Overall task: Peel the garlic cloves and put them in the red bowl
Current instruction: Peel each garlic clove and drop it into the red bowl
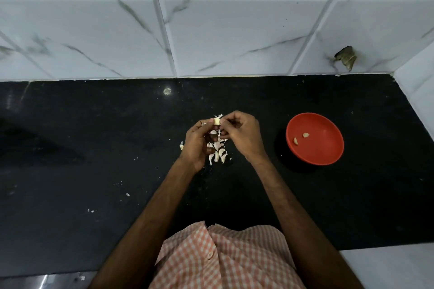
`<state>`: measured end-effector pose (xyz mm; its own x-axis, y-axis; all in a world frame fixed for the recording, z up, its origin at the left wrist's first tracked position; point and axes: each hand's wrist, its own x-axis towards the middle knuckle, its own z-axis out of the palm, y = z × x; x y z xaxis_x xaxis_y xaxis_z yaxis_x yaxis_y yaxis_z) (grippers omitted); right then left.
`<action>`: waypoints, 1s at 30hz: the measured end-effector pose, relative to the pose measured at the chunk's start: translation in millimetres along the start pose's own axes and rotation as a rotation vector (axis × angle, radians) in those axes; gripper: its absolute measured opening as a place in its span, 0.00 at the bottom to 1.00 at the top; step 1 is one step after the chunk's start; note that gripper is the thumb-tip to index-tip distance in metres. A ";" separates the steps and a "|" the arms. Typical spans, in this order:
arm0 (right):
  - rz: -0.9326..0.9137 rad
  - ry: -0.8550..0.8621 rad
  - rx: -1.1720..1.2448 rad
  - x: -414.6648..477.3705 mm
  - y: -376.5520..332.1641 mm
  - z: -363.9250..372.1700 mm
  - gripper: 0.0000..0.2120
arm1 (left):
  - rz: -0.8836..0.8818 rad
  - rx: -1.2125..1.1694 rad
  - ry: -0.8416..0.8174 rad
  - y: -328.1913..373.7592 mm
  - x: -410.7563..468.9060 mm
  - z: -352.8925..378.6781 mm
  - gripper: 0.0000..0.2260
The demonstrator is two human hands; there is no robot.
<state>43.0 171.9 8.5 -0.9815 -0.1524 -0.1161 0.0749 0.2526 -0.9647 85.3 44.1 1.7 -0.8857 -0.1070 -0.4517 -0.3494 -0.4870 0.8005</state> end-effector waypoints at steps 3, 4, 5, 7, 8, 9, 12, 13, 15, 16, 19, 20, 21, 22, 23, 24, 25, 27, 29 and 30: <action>-0.003 -0.001 -0.025 0.2 0.3 0.9 0.04 | 0.013 0.009 -0.013 -1.2 -1.0 -1.1 0.06; -0.011 -0.008 -0.049 0.2 0.8 1.4 0.04 | 0.032 0.026 -0.010 -1.4 -1.5 -1.5 0.06; -0.015 -0.015 -0.080 0.3 1.5 2.1 0.04 | 0.062 0.059 -0.004 -1.8 -2.1 -1.8 0.06; -0.017 -0.025 -0.148 0.2 2.4 3.1 0.04 | 0.156 0.171 0.009 -3.4 -2.0 -2.4 0.07; -0.024 -0.023 -0.187 0.2 1.9 3.5 0.04 | 0.212 0.229 0.012 -4.0 -2.1 -2.2 0.08; -0.032 -0.016 -0.220 0.7 1.4 3.9 0.04 | 0.263 0.282 0.012 -4.7 -2.0 -2.2 0.08; -0.040 -0.003 -0.274 3.0 -0.9 4.5 0.04 | 0.358 0.378 0.005 -5.0 -2.6 -3.4 0.08; -0.047 -0.005 -0.291 3.6 -2.2 4.4 0.05 | 0.381 0.395 0.001 -4.6 -2.4 -4.5 0.08; -0.058 -0.020 -0.296 5.2 -4.4 4.1 0.06 | 0.407 0.403 -0.016 -3.4 -0.9 -6.8 0.10; -0.055 -0.032 -0.284 5.4 -5.5 4.0 0.06 | 0.410 0.389 -0.026 -2.5 -0.3 -7.8 0.11; -0.008 -0.052 -0.202 4.7 -7.1 3.5 0.07 | 0.362 0.303 -0.060 -2.5 1.6 -9.0 0.12; 0.006 -0.050 -0.170 4.1 -6.4 3.1 0.07 | 0.334 0.277 -0.070 -3.3 2.2 -9.8 0.11; 0.008 -0.051 -0.154 3.7 -5.5 2.8 0.07 | 0.308 0.251 -0.079 -4.2 3.0 -10.5 0.11; 0.000 -0.054 -0.152 3.3 -4.2 2.5 0.07 | 0.286 0.223 -0.090 -5.2 3.8 -11.6 0.11; -0.013 -0.059 -0.159 2.6 -3.3 2.2 0.07 | 0.267 0.204 -0.106 -5.5 3.8 -12.1 0.11; -0.028 -0.065 -0.168 1.9 -2.7 1.9 0.06 | 0.252 0.200 -0.126 -5.3 3.5 -12.0 0.12; -0.042 -0.070 -0.179 1.7 -2.4 1.7 0.06 | 0.241 0.204 -0.148 -4.8 3.1 -11.6 0.13; -0.057 -0.079 -0.190 1.8 -1.4 1.3 0.05 | 0.234 0.201 -0.194 -4.3 2.2 -10.1 0.14; -0.052 -0.091 -0.151 0.9 -2.1 1.2 0.05 | 0.223 0.150 -0.215 -4.2 2.4 -9.6 0.11; -0.049 -0.100 -0.126 0.6 -2.5 1.6 0.04 | 0.206 0.107 -0.214 -4.2 2.9 -9.5 0.10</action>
<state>42.5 169.7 10.4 -0.9606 -0.2600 -0.0983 -0.0018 0.3593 -0.9332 87.2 37.6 -6.7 -0.9815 -0.0036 -0.1915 -0.1759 -0.3791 0.9085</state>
